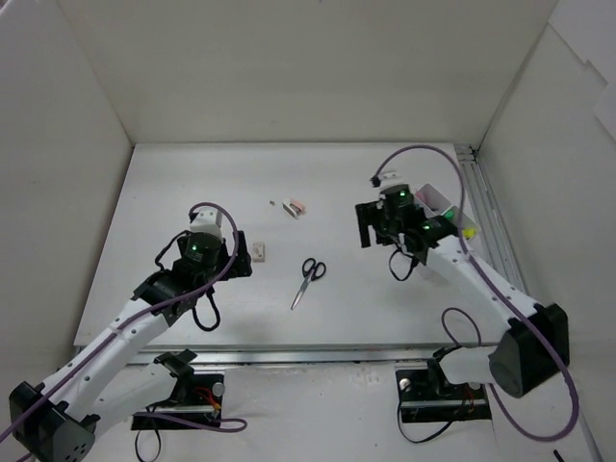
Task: Sort the stationery into containers
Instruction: Pick up the scissors from the center of the board.
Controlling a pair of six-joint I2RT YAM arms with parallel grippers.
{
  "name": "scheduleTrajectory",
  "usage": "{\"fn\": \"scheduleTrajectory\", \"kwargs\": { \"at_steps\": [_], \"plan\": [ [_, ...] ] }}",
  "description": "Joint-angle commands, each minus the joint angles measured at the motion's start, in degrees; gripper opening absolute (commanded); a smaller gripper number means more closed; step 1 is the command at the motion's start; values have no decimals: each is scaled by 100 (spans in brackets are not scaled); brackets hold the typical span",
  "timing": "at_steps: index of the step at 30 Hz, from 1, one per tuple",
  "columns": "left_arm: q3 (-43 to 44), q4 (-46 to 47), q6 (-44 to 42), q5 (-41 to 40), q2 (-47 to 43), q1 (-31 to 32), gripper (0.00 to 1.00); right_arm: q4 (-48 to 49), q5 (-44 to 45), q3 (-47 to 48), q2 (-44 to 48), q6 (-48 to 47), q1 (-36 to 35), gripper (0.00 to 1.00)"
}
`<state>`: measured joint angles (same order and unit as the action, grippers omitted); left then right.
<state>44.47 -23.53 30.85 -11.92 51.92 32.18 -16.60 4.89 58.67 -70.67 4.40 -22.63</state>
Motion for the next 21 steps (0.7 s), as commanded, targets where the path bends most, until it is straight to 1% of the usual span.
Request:
{"fn": "scheduleTrajectory", "kwargs": {
  "at_steps": [1,2,3,4,5,6,8,9,11,12,18,21],
  "plan": [
    [97,-169,500,-381,-208,-72,100,227,283,389,-753,970,-671,83],
    [36,-222,544,-390,-235,-72,99,332,450,399,-1094,1218,-803,83],
    [27,-240,649,-390,-296,-133,99,550,861,434,-1228,1499,-1100,83],
    [9,-275,702,-398,-331,-133,99,613,1013,443,-1386,1928,-1216,83],
    [1,-379,773,-399,-367,-133,100,692,1128,460,-1631,2168,-1330,83],
    [-17,-398,860,-381,-393,-133,99,954,1190,452,-1729,2361,-1514,78],
    [-113,-433,887,-346,-481,-133,99,1193,1085,434,-2027,2696,-1735,73],
    [-149,-459,940,-337,-516,-133,100,1307,1041,443,-2125,2784,-1779,65],
    [-219,-521,949,-293,-612,-133,100,1317,849,487,-2397,2908,-1815,58],
    [-263,-539,975,-284,-648,-133,100,1317,795,478,-2468,2943,-1824,48],
    [-544,-504,975,-144,-1017,-133,99,1379,698,390,-2890,3259,-1999,42],
    [-632,-512,949,-135,-1149,-133,100,1431,751,443,-3110,3277,-2043,42]
  ]
}}
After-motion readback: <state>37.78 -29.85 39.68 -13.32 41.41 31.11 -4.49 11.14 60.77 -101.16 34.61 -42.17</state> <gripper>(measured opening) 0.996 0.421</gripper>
